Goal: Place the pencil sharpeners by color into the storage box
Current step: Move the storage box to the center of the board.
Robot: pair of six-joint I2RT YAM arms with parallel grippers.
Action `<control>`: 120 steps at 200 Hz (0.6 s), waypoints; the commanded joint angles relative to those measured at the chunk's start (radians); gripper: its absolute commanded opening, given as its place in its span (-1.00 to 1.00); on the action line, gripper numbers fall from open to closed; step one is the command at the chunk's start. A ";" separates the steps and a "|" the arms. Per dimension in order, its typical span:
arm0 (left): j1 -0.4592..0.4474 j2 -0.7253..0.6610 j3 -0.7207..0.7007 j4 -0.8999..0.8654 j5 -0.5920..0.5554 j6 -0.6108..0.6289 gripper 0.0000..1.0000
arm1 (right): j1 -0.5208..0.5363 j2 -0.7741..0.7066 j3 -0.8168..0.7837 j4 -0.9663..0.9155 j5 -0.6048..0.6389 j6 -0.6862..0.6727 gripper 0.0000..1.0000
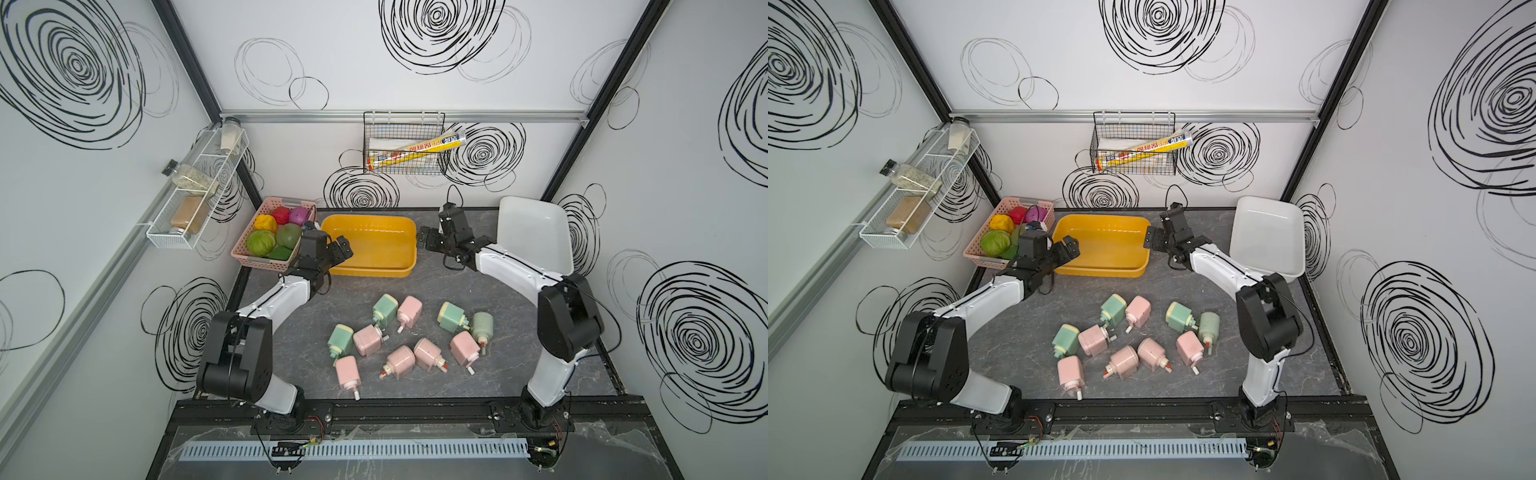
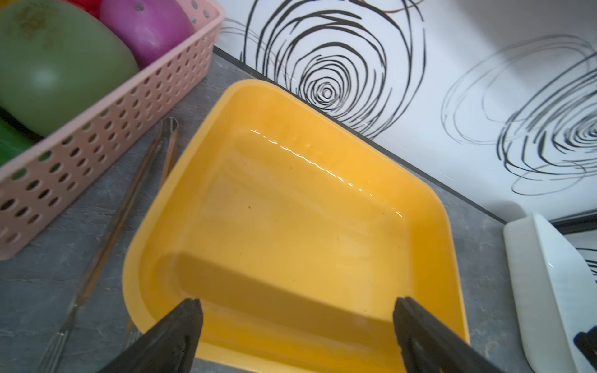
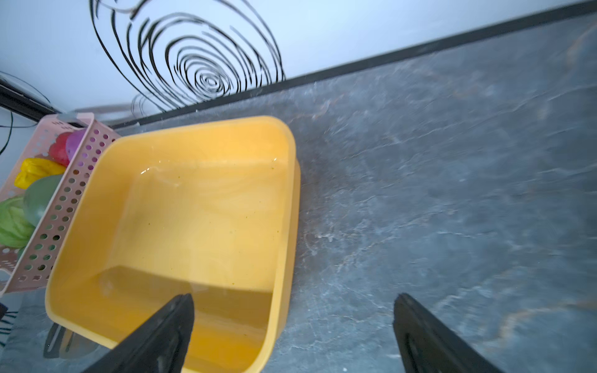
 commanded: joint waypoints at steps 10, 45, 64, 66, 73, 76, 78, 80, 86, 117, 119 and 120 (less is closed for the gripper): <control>-0.098 -0.086 -0.069 0.059 -0.066 -0.054 0.98 | -0.074 -0.133 -0.099 -0.019 0.171 -0.068 1.00; -0.135 -0.104 -0.125 0.091 -0.041 -0.149 0.98 | -0.286 -0.234 -0.225 -0.022 -0.017 0.034 0.99; -0.147 -0.097 -0.127 0.095 -0.030 -0.164 0.98 | -0.381 -0.282 -0.295 0.014 -0.083 0.075 0.97; -0.149 -0.097 -0.127 0.095 -0.029 -0.165 0.98 | -0.386 -0.286 -0.300 0.015 -0.086 0.077 0.97; -0.155 -0.093 -0.127 0.099 -0.023 -0.167 0.99 | -0.412 -0.300 -0.312 0.012 -0.086 0.083 0.97; -0.159 -0.090 -0.127 0.101 -0.020 -0.168 0.98 | -0.423 -0.303 -0.314 0.010 -0.085 0.087 0.98; -0.159 -0.088 -0.126 0.102 -0.018 -0.170 0.98 | -0.428 -0.307 -0.316 0.009 -0.084 0.087 0.99; -0.162 -0.086 -0.125 0.103 -0.016 -0.173 0.98 | -0.434 -0.311 -0.319 0.007 -0.083 0.089 1.00; -0.164 -0.079 -0.125 0.106 -0.012 -0.179 0.98 | -0.453 -0.321 -0.328 0.007 -0.086 0.095 1.00; -0.169 -0.041 -0.132 0.129 -0.002 -0.210 0.98 | -0.531 -0.369 -0.383 0.045 -0.158 0.110 1.00; -0.171 -0.042 -0.133 0.131 -0.002 -0.209 0.99 | -0.533 -0.373 -0.387 0.049 -0.161 0.111 0.99; -0.171 -0.042 -0.135 0.132 -0.004 -0.209 0.98 | -0.534 -0.375 -0.389 0.050 -0.162 0.113 0.99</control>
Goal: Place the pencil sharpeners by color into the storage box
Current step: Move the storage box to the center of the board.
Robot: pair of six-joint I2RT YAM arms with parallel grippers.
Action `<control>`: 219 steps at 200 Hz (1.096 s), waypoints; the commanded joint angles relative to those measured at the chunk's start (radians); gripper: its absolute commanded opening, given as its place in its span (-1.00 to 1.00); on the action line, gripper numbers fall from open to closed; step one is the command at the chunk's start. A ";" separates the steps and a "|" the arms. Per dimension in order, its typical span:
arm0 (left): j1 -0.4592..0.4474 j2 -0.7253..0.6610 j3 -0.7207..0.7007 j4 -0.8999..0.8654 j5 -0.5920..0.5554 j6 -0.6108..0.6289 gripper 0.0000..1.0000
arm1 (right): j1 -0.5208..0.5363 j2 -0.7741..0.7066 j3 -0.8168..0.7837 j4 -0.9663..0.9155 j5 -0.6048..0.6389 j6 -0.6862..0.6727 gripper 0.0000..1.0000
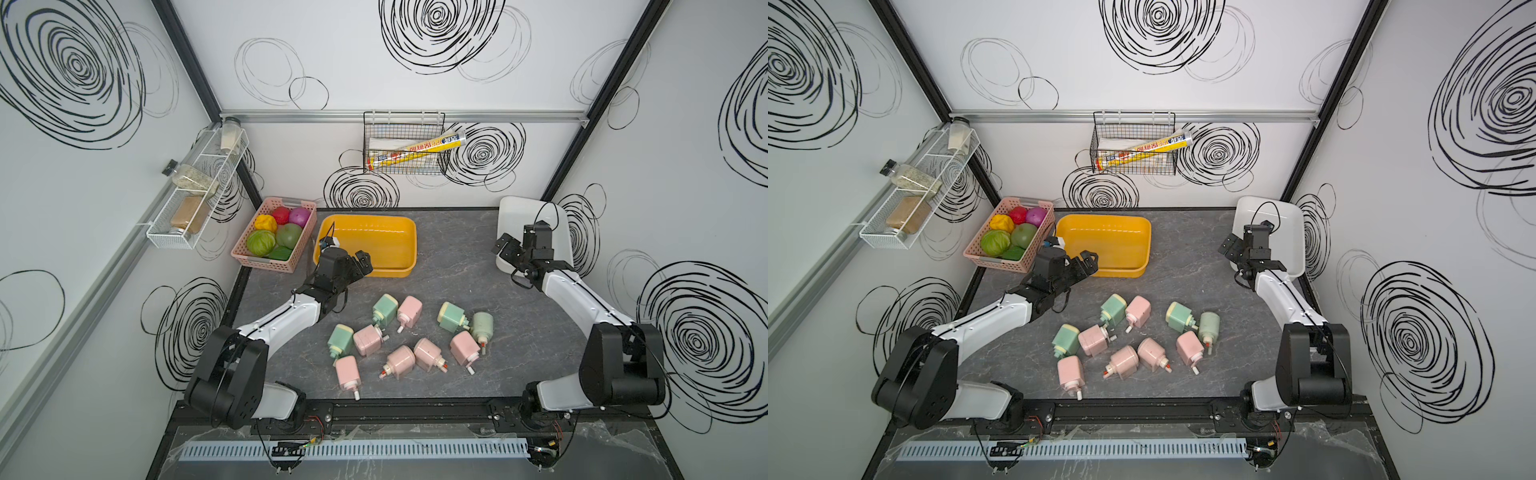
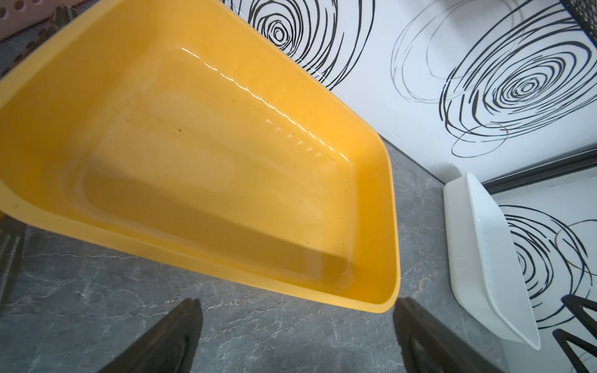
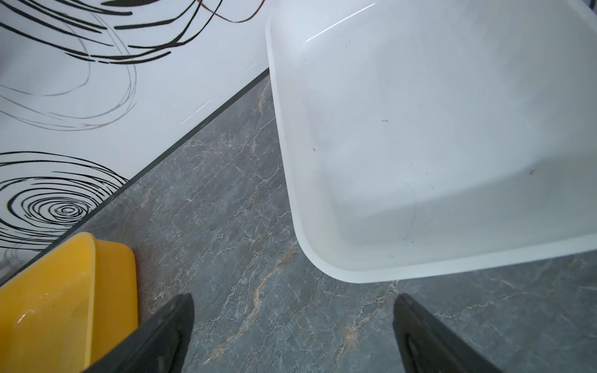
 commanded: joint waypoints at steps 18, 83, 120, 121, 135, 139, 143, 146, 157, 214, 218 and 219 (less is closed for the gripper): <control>-0.009 0.024 -0.024 0.069 -0.005 -0.037 0.98 | -0.058 -0.076 -0.047 0.048 -0.068 0.066 1.00; -0.034 0.119 -0.008 0.169 -0.033 -0.091 0.98 | -0.170 0.019 -0.012 -0.038 -0.070 0.271 1.00; -0.049 0.182 0.026 0.200 -0.059 -0.134 0.98 | -0.199 0.085 0.019 -0.069 -0.090 0.357 0.97; -0.050 0.184 0.026 0.202 -0.060 -0.136 0.98 | -0.201 0.086 0.018 -0.069 -0.090 0.359 0.97; -0.062 0.204 0.036 0.218 -0.060 -0.150 0.98 | -0.207 0.107 0.018 -0.064 -0.095 0.391 0.96; -0.068 0.209 0.042 0.220 -0.061 -0.150 0.98 | -0.208 0.113 0.020 -0.063 -0.098 0.399 0.96; -0.072 0.216 0.049 0.220 -0.061 -0.148 0.98 | -0.209 0.120 0.022 -0.063 -0.101 0.405 0.96; -0.076 0.221 0.054 0.219 -0.062 -0.147 0.98 | -0.209 0.126 0.025 -0.062 -0.103 0.410 0.96; -0.088 0.239 0.077 0.215 -0.067 -0.144 0.98 | -0.210 0.148 0.035 -0.061 -0.103 0.425 0.92; -0.094 0.328 0.171 0.194 -0.058 -0.131 0.98 | -0.213 0.205 0.052 -0.062 -0.067 0.526 0.85; -0.094 0.336 0.180 0.191 -0.051 -0.130 0.98 | -0.213 0.208 0.055 -0.063 -0.065 0.526 0.84; -0.094 0.337 0.181 0.190 -0.049 -0.130 0.98 | -0.213 0.208 0.056 -0.063 -0.065 0.526 0.83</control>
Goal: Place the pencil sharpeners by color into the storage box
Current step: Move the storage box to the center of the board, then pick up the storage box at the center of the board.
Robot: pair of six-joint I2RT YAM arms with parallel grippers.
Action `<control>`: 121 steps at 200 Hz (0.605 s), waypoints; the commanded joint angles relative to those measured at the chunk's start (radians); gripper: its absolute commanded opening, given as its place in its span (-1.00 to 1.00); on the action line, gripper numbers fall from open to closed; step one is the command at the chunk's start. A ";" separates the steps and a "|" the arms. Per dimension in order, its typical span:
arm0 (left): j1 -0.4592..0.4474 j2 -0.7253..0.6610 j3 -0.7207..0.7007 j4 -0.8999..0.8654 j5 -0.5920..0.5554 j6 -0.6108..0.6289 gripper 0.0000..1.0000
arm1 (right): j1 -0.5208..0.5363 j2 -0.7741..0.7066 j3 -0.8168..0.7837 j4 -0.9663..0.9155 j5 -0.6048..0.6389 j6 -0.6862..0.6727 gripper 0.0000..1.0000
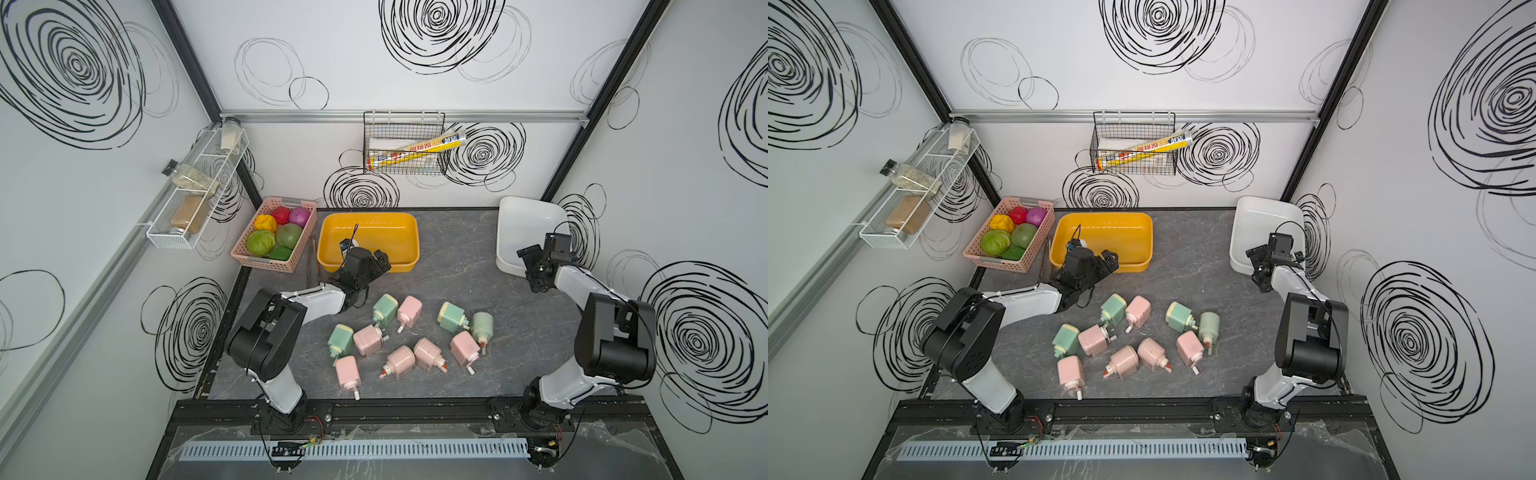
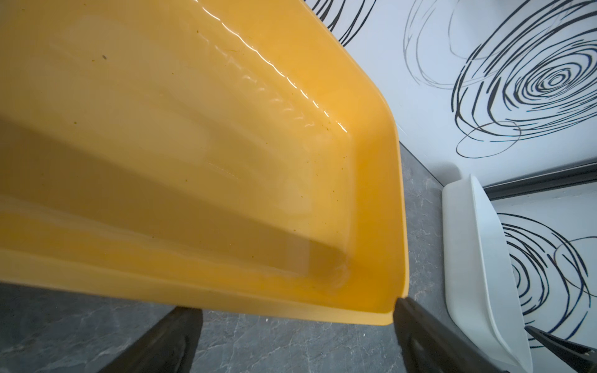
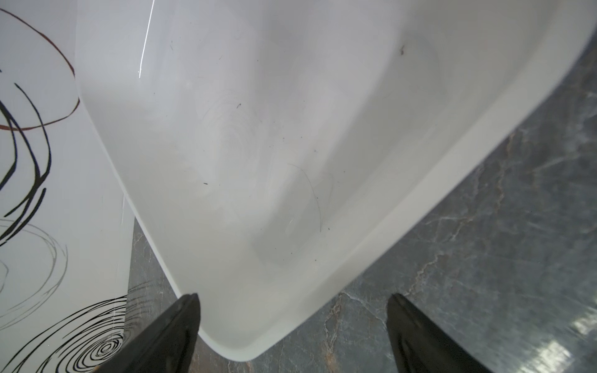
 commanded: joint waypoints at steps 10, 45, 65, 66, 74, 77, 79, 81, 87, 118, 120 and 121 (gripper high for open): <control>0.002 0.049 0.071 0.029 0.019 0.001 0.98 | -0.005 0.022 0.040 -0.017 0.026 0.044 0.81; -0.011 0.002 0.032 0.027 -0.002 0.004 0.98 | -0.005 0.054 0.059 -0.023 0.025 0.025 0.63; -0.006 -0.030 0.007 0.024 -0.010 0.013 0.98 | -0.005 0.064 0.053 -0.007 0.018 0.022 0.51; -0.006 -0.032 0.006 0.025 -0.010 0.013 0.98 | -0.005 0.064 0.052 -0.006 0.017 0.022 0.51; -0.004 -0.044 -0.001 0.025 -0.010 0.017 0.99 | -0.005 0.066 0.050 0.003 0.014 0.020 0.46; -0.004 -0.047 -0.003 0.024 -0.010 0.019 0.98 | -0.005 0.068 0.051 0.004 0.015 0.020 0.45; -0.004 -0.051 -0.004 0.023 -0.010 0.021 0.98 | -0.005 0.069 0.052 0.006 0.014 0.019 0.44; -0.004 -0.053 -0.006 0.023 -0.011 0.023 0.98 | -0.005 0.069 0.053 0.007 0.014 0.019 0.43; -0.004 -0.060 -0.010 0.021 -0.010 0.029 0.98 | -0.005 0.072 0.052 0.012 0.014 0.019 0.42; -0.002 -0.092 -0.029 0.010 -0.035 0.057 0.98 | -0.005 0.075 0.045 0.014 0.048 0.042 0.27; -0.002 -0.094 -0.030 0.008 -0.036 0.058 0.98 | -0.005 0.075 0.045 0.014 0.050 0.042 0.25; -0.003 -0.095 -0.030 0.008 -0.037 0.059 0.98 | -0.005 0.075 0.044 0.014 0.050 0.042 0.25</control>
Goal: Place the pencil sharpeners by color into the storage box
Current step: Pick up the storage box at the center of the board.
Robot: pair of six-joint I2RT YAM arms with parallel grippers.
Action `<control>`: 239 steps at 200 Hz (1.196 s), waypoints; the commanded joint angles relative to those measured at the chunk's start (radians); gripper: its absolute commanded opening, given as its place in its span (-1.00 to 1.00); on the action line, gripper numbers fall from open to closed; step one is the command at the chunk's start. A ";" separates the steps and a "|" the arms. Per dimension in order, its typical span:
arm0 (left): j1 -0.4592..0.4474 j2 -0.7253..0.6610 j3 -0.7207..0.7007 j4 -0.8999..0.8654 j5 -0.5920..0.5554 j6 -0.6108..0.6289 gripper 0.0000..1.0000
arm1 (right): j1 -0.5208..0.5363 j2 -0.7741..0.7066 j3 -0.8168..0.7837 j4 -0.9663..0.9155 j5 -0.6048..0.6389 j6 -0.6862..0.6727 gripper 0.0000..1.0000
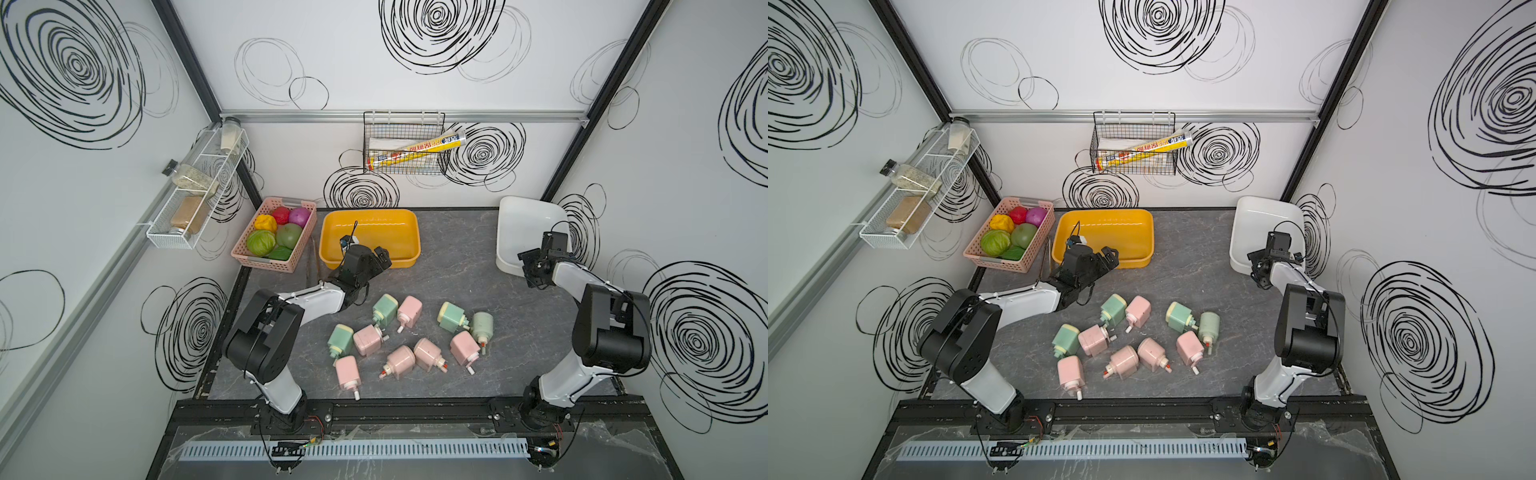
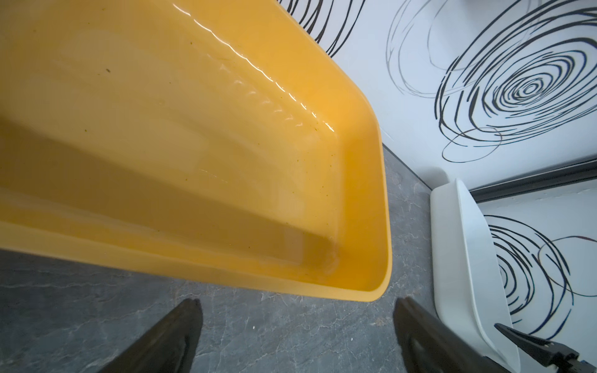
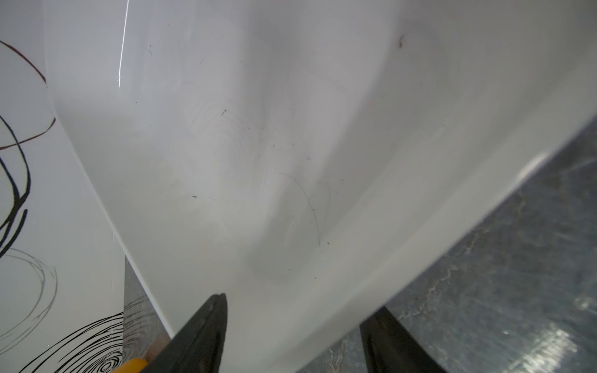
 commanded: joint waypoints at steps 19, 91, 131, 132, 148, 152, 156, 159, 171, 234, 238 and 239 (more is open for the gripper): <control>0.005 -0.062 -0.030 0.002 -0.042 0.054 0.98 | -0.005 0.021 0.013 0.004 0.050 0.011 0.17; 0.009 -0.093 -0.039 -0.019 -0.054 0.075 0.98 | -0.003 0.031 0.005 0.014 0.055 0.019 -0.23; 0.015 -0.103 -0.039 -0.031 -0.054 0.082 0.98 | -0.004 0.020 -0.011 0.011 0.077 0.016 -0.62; 0.014 -0.103 -0.039 -0.031 -0.053 0.083 0.98 | -0.004 0.019 -0.011 0.012 0.078 0.017 -0.62; 0.016 -0.103 -0.038 -0.033 -0.052 0.081 0.98 | -0.004 0.011 -0.022 0.013 0.084 0.030 -0.65; 0.017 -0.103 -0.039 -0.032 -0.051 0.081 0.98 | -0.005 0.009 -0.023 0.015 0.085 0.031 -0.69; 0.016 -0.103 -0.039 -0.033 -0.051 0.081 0.98 | -0.005 0.006 -0.026 0.015 0.088 0.034 -0.70; 0.016 -0.105 -0.039 -0.035 -0.051 0.082 0.99 | -0.004 0.005 -0.028 0.014 0.090 0.035 -0.70; 0.018 -0.105 -0.039 -0.036 -0.051 0.083 0.98 | -0.004 0.001 -0.029 0.015 0.094 0.034 -0.80; 0.034 -0.134 -0.040 -0.050 -0.039 0.110 0.98 | -0.005 -0.028 -0.018 -0.001 0.153 -0.034 -1.00; 0.038 -0.137 -0.040 -0.051 -0.038 0.112 0.99 | -0.005 -0.033 -0.017 0.000 0.158 -0.044 -1.00; 0.039 -0.137 -0.040 -0.052 -0.038 0.112 0.98 | -0.005 -0.035 -0.017 0.001 0.160 -0.047 -1.00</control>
